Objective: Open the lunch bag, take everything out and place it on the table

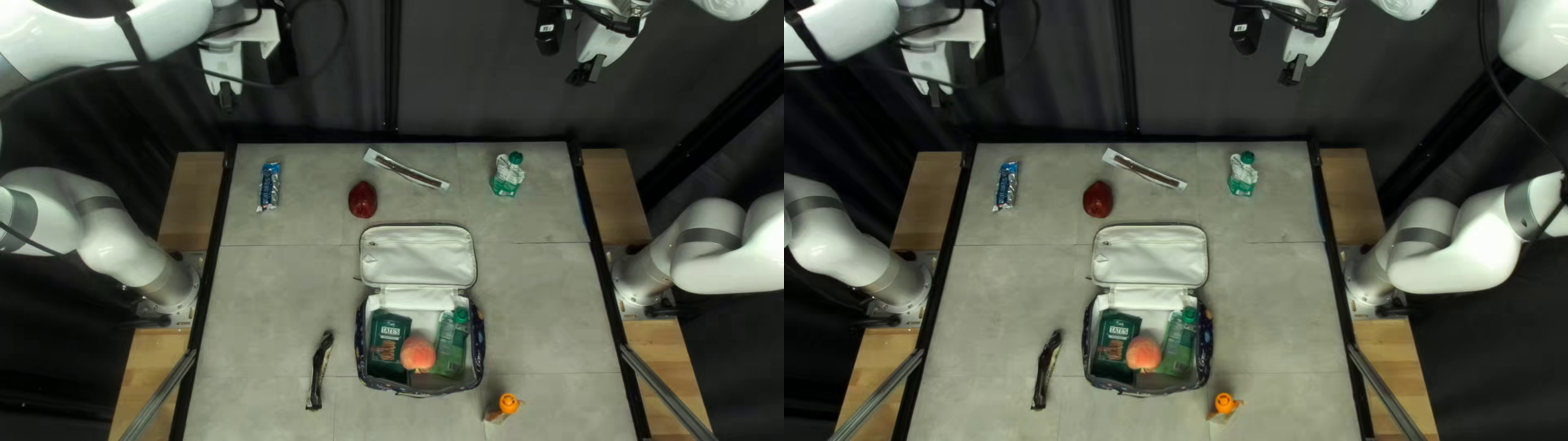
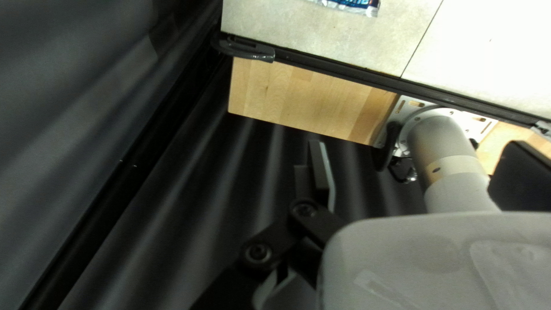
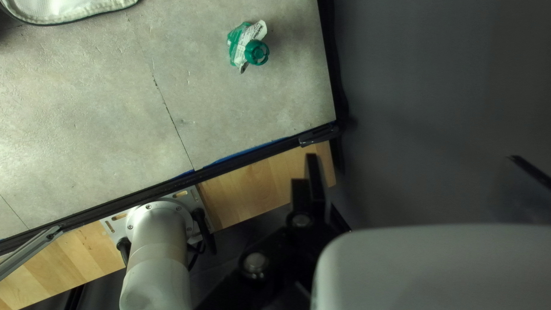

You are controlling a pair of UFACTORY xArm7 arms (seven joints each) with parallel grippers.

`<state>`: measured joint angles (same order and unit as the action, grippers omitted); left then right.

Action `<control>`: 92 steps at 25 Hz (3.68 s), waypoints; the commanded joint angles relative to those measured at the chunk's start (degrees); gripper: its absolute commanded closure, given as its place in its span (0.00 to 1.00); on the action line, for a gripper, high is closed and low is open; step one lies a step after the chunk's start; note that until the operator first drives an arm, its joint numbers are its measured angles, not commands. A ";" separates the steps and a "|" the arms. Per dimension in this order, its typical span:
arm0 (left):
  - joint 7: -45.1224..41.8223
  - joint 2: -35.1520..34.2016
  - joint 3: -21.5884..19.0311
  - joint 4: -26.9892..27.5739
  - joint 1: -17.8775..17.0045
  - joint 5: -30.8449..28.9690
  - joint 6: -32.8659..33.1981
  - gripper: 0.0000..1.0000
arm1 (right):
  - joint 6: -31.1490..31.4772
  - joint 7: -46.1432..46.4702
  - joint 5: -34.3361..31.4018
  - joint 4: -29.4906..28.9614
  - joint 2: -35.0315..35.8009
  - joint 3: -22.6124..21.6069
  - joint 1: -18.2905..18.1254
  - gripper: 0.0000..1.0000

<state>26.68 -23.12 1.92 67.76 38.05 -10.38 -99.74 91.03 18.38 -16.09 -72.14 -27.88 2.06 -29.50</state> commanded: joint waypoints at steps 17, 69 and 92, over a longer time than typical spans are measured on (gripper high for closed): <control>9.97 -6.86 8.11 -5.37 2.56 2.14 2.30 0.00 | -10.04 -17.84 15.46 16.05 -4.92 -26.42 14.53 0.00; 9.97 -6.86 8.11 -5.37 2.56 2.14 2.30 0.00 | -46.67 16.13 -2.65 9.15 42.04 -33.36 20.63 0.00; 9.97 -6.86 8.11 -5.37 2.56 2.14 2.30 0.00 | -44.82 23.46 -10.39 1.11 55.85 -31.08 23.32 0.00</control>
<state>36.65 -29.98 10.02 62.39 40.61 -8.24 -97.44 45.76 41.77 -25.87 -70.10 26.81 -29.48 -6.58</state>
